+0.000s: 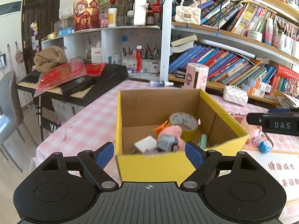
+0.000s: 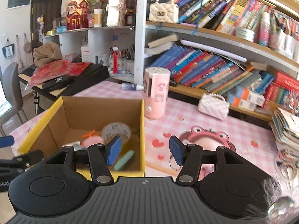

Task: Organize objects
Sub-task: 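Open both grippers and lift them out of the yellow box, then move both grippers toward the pink pig plush and blue bag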

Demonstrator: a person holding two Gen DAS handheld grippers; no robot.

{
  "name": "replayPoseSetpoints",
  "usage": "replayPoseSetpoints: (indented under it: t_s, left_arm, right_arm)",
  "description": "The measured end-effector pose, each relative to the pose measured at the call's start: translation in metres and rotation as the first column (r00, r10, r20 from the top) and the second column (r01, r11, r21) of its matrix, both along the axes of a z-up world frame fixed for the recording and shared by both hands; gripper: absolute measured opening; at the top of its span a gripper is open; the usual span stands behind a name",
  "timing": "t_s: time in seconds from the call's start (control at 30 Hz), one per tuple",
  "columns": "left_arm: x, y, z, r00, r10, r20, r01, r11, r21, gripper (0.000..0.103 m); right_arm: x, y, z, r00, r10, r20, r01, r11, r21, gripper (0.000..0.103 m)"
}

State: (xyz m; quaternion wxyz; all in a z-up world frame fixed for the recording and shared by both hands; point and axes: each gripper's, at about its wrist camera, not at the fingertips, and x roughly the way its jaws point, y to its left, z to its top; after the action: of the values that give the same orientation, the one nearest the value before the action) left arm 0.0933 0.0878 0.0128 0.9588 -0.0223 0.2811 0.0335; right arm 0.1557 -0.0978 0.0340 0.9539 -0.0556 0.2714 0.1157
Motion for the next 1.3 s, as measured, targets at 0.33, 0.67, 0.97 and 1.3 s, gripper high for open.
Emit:
replayPoseSetpoints:
  t_s: [0.33,0.67,0.97,1.3]
  left_arm:
    - [-0.042,0.006,-0.015,0.996,0.015,-0.085,-0.013,1.000,0.014,0.086]
    - [-0.078,0.002,-0.026,0.990,-0.006,-0.139,0.010,1.000,0.028,0.089]
    - [-0.099,-0.007,-0.030,0.985,-0.058,-0.165,0.063,0.998,0.024,0.095]
    - [-0.104,-0.027,-0.034,0.970,-0.162,-0.182,0.167,0.986,0.013,0.095]
  right_arm:
    - [-0.061,0.009,-0.033,0.996,0.017,-0.085,-0.022,0.998,-0.053,0.061]
    - [-0.106,0.014,-0.053,0.990,0.010,-0.141,-0.020,0.997,-0.072,0.071]
    - [-0.136,0.009,-0.059,0.986,-0.011,-0.164,-0.001,0.998,-0.070,0.077]
    - [-0.162,-0.008,-0.065,0.979,-0.090,-0.183,0.075,0.993,-0.088,0.086]
